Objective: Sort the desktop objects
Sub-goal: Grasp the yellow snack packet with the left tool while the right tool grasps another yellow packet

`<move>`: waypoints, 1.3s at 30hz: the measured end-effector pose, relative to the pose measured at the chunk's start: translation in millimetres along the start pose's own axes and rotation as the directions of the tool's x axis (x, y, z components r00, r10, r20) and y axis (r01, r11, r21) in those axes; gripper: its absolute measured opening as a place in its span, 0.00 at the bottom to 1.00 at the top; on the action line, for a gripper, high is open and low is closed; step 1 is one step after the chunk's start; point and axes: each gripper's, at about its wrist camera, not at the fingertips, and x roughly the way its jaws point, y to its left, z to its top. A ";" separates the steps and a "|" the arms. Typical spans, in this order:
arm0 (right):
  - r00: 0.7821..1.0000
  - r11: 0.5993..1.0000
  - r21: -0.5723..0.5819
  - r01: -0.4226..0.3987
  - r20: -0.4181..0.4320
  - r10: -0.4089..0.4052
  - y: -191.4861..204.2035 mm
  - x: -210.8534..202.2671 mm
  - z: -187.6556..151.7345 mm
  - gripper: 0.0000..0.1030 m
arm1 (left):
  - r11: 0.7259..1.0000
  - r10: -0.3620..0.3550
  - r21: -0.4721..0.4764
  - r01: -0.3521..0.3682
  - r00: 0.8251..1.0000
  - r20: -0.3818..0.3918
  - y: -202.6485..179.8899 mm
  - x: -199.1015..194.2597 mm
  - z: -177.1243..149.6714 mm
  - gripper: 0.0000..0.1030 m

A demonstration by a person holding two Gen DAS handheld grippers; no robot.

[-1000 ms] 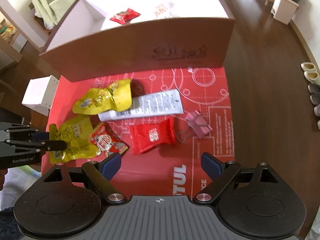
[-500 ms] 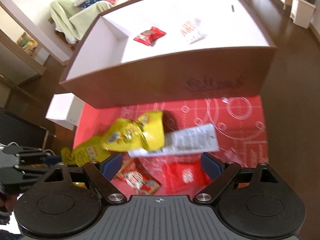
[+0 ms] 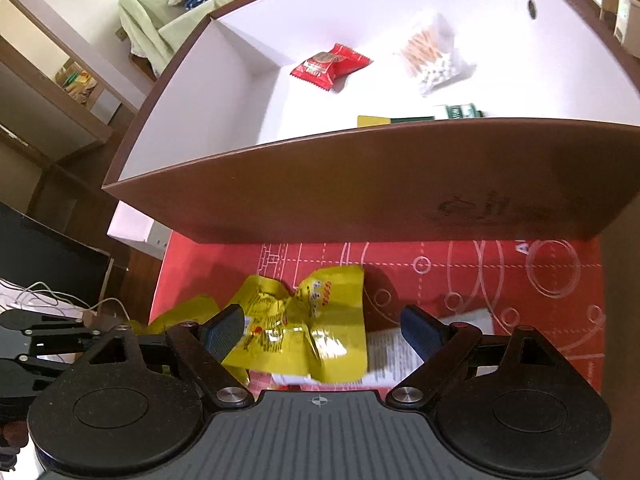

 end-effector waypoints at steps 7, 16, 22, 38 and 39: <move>0.999 1.000 -0.001 -0.022 -0.038 0.022 -6.0 19.3 2.7 0.69 | 1.000 -0.015 -0.028 0.015 1.000 -0.010 9.2 7.4 9.5 0.20; 0.988 0.989 0.001 -0.150 -0.023 0.150 -4.5 8.6 -0.8 0.10 | 0.999 -0.022 -0.041 0.022 1.000 -0.012 11.9 10.7 11.8 0.20; 0.993 0.993 -0.027 -0.118 0.026 0.118 5.0 -15.2 -6.2 0.00 | 0.999 -0.014 -0.033 0.014 1.000 0.002 8.9 6.2 12.8 0.20; 0.989 0.998 0.004 -0.061 0.137 0.060 7.7 -88.1 -19.5 0.00 | 1.000 -0.009 0.024 0.008 0.997 0.071 -13.7 -25.6 15.0 0.20; 0.988 0.998 0.004 -0.061 0.145 0.059 7.9 -93.8 -19.9 0.00 | 1.000 -0.009 0.030 0.006 0.997 0.077 -15.7 -28.7 15.8 0.20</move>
